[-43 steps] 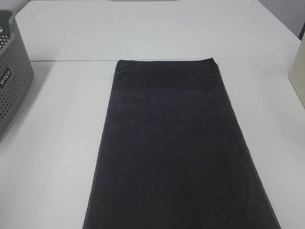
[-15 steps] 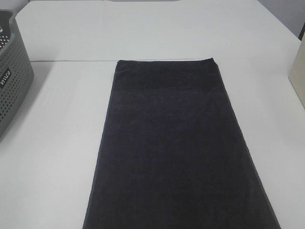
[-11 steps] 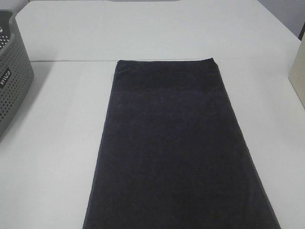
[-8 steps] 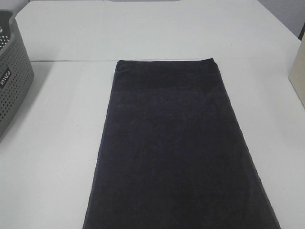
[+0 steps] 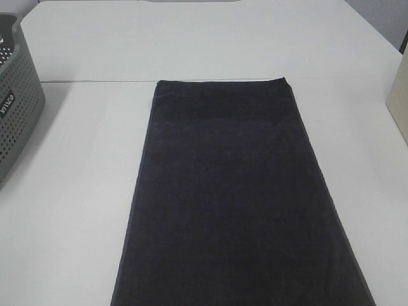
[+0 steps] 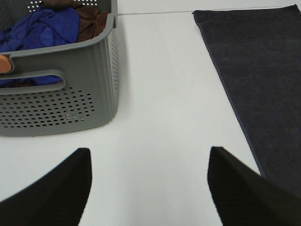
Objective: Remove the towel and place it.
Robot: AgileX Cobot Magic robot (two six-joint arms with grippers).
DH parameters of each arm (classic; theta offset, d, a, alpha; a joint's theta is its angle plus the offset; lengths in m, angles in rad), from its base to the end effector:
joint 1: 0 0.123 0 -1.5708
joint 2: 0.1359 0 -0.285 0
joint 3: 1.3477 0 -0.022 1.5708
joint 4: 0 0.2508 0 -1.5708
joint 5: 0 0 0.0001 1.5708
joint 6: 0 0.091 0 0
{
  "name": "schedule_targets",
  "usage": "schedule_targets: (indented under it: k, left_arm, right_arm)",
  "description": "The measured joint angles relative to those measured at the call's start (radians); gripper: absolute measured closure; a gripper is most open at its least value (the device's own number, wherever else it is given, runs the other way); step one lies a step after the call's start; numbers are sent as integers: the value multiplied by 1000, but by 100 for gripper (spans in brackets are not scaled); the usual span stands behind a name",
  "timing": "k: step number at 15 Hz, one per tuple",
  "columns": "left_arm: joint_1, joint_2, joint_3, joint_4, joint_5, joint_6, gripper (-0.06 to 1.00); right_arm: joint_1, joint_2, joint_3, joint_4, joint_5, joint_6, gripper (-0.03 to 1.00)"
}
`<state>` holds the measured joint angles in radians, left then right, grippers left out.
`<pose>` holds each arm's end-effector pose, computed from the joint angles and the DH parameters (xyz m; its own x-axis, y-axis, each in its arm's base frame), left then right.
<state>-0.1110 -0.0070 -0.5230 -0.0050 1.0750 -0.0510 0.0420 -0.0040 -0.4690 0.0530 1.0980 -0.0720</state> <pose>-0.0092 0.0006 0.2824 -0.4447 -0.0041 -0.8956 0.0911 0.9946 -0.0498 -0.0039 0.0041 0.2658 -0.5068 -0.0691 -0.8593 -0.1068 0.9941 -0.0170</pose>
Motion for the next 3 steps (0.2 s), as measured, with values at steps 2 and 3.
schedule_targets:
  k: [2,3]
  left_arm:
    - [0,0,0,0,0,0,28]
    - [0,0,0,0,0,0,28]
  right_arm:
    - [0,0,0,0,0,0,40]
    - [0,0,0,0,0,0,40]
